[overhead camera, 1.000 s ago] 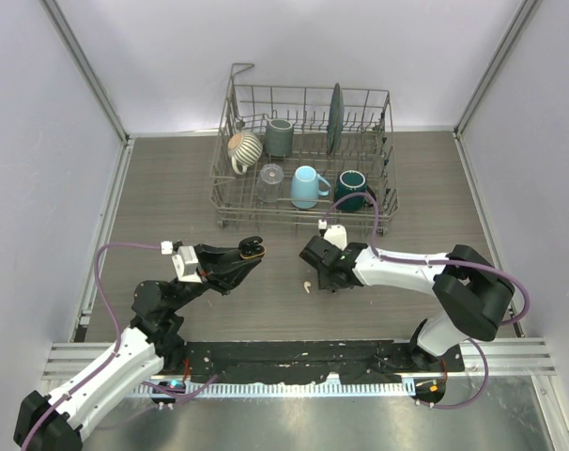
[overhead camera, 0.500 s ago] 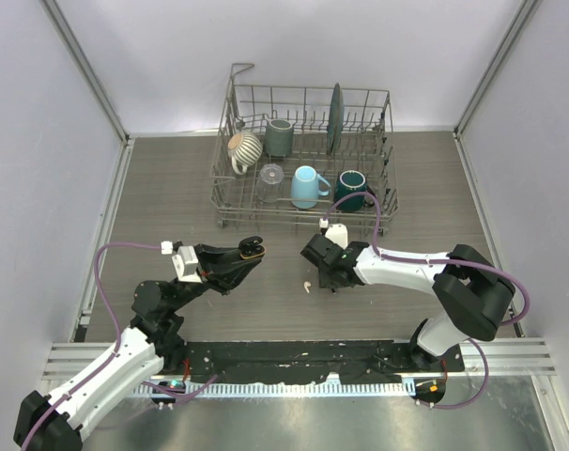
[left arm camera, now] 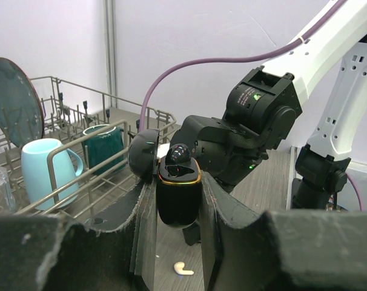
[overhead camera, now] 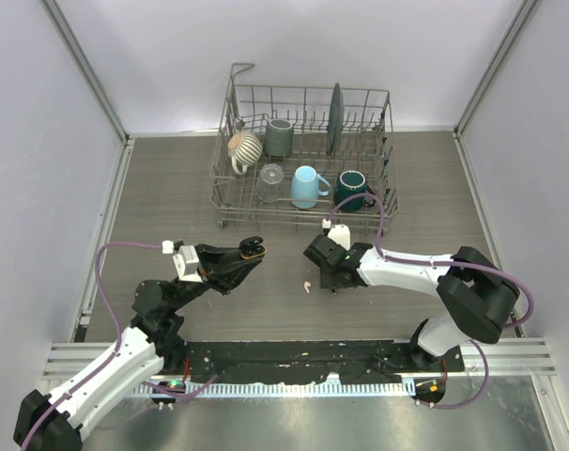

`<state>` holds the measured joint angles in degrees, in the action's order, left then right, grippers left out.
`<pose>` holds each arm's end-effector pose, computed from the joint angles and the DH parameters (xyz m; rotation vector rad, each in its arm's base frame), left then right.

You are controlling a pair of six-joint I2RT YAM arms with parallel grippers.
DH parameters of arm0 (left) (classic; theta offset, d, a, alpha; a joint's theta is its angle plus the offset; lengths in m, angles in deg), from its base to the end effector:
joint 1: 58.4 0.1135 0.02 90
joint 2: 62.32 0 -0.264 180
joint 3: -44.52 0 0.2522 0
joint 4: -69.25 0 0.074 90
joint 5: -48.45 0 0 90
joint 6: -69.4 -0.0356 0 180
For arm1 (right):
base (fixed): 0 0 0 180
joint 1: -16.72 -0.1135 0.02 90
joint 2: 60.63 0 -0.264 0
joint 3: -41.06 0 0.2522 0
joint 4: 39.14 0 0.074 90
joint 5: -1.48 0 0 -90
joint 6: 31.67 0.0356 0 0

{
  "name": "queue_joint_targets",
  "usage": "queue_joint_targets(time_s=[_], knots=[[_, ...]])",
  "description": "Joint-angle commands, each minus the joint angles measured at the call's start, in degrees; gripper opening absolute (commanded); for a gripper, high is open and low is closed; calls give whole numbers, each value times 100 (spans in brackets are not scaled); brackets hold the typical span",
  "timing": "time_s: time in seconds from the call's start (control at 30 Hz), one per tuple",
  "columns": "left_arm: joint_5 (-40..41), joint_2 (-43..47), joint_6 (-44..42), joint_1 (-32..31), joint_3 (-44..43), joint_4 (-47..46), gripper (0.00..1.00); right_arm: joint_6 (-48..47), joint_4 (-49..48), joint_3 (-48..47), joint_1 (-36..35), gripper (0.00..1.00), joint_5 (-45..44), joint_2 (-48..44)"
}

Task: Insert the wireless bluetooth earbuds into the charging case
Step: Pick up the earbud from the center of the board.

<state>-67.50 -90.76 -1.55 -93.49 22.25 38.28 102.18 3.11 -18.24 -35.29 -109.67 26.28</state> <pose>0.1014 -0.0903 0.2566 0.5859 1.1096 -1.0823 0.1740 0.2019 0.1596 -0.1004 2.6357 0.0178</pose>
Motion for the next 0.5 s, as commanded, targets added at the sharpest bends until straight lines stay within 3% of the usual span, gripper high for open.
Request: queue_joint_targets(time_s=[0.0, 0.47], knots=[[47, -29, -15, 2, 25, -229, 0, 18, -36, 107, 33, 38, 49, -201], [47, -56, -15, 2, 25, -238, 0, -26, -1, 10, 68, 35, 128, -61]])
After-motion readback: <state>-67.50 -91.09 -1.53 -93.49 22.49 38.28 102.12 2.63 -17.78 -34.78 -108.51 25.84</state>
